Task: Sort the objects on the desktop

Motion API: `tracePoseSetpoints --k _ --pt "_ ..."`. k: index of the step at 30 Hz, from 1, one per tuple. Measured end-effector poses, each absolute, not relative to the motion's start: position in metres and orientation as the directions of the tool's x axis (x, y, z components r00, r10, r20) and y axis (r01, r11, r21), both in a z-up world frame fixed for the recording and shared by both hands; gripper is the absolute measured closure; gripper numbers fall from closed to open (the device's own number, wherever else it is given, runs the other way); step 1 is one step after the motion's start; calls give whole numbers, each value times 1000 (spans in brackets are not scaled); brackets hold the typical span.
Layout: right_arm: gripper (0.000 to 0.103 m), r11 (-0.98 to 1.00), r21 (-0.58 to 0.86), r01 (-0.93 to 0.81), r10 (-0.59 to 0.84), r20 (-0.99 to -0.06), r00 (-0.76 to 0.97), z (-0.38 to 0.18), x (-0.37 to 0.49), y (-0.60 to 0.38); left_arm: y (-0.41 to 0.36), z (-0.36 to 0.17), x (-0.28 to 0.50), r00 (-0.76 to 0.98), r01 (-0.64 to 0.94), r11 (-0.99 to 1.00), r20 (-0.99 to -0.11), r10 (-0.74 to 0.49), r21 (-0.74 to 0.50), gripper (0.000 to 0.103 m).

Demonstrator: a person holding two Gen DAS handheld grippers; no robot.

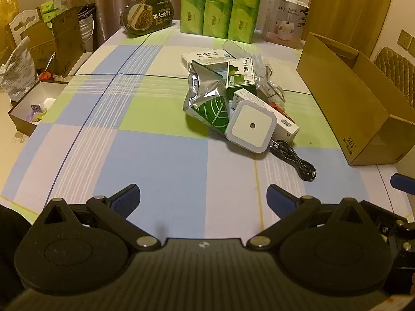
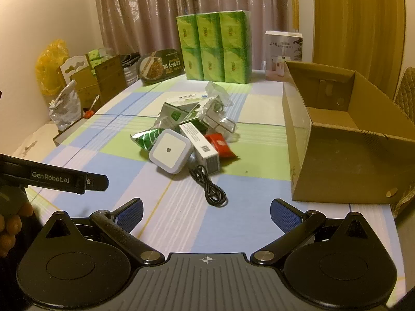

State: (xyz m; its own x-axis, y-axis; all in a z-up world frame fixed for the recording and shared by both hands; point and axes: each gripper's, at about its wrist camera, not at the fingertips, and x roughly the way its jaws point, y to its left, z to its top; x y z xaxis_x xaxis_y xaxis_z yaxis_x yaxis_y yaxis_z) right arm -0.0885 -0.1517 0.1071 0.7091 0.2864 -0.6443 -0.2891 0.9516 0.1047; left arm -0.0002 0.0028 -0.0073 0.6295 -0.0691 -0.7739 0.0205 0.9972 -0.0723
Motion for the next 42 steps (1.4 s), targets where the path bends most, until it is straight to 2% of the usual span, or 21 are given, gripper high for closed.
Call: tracePoseSetpoints --k 42 --pt "2 950 110 -291 290 -652 700 102 -89 -153 4 -8 -1 622 37 997 -780 -74 -65 1"
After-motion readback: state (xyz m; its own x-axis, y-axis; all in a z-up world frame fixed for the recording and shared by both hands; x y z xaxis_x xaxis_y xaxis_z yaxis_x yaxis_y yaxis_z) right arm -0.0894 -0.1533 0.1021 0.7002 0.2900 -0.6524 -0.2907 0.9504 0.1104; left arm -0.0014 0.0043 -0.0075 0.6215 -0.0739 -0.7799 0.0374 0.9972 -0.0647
